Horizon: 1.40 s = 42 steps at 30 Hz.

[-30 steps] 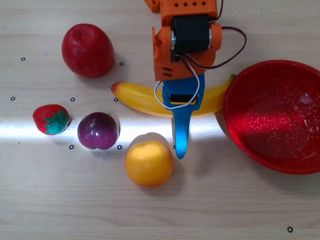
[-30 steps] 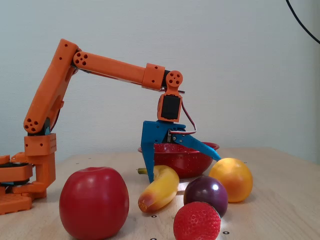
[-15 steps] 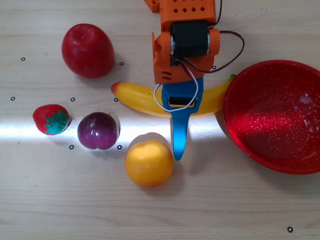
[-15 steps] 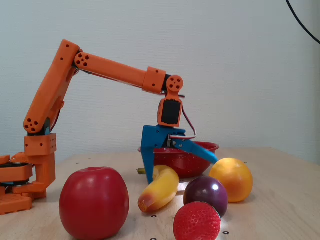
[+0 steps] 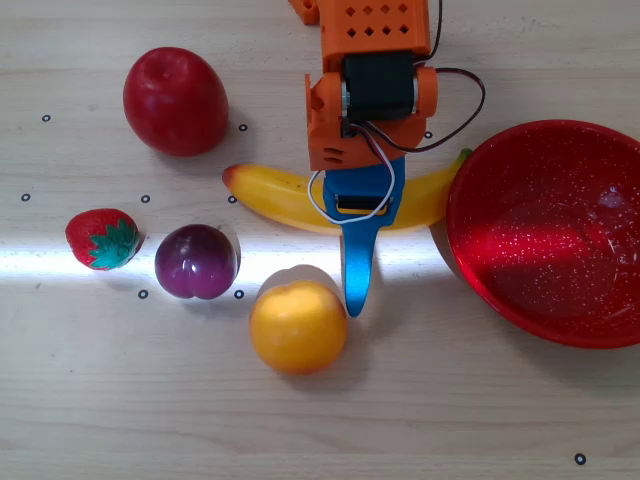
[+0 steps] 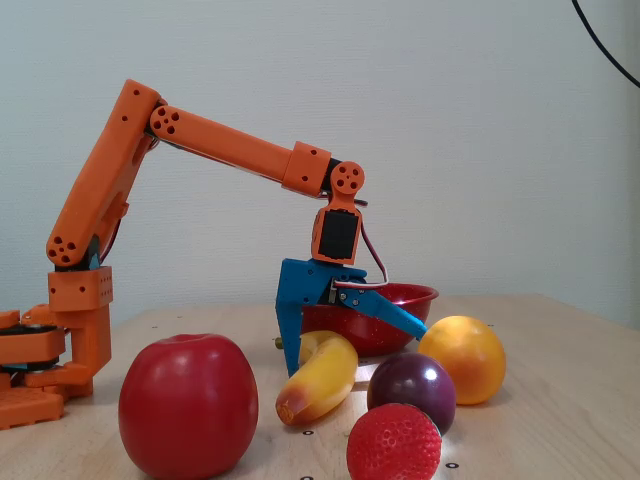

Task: Put the banana in the red bowl.

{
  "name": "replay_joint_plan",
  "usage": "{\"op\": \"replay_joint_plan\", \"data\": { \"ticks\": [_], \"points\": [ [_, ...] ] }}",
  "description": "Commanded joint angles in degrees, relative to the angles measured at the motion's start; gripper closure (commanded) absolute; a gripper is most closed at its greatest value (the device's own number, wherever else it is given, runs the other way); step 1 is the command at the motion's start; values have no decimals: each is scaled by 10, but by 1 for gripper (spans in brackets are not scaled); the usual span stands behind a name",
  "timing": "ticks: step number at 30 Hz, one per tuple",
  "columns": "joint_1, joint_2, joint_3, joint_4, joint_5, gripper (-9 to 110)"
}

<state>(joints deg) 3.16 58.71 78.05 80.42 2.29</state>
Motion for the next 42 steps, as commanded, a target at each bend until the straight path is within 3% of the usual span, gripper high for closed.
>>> {"op": "replay_joint_plan", "data": {
  "ticks": [1,23,42],
  "points": [
    [-22,33,-3,-15,-10,35],
    [-36,59,25,14,15,56],
    [-11,64,40,11,31,63]
  ]
}}
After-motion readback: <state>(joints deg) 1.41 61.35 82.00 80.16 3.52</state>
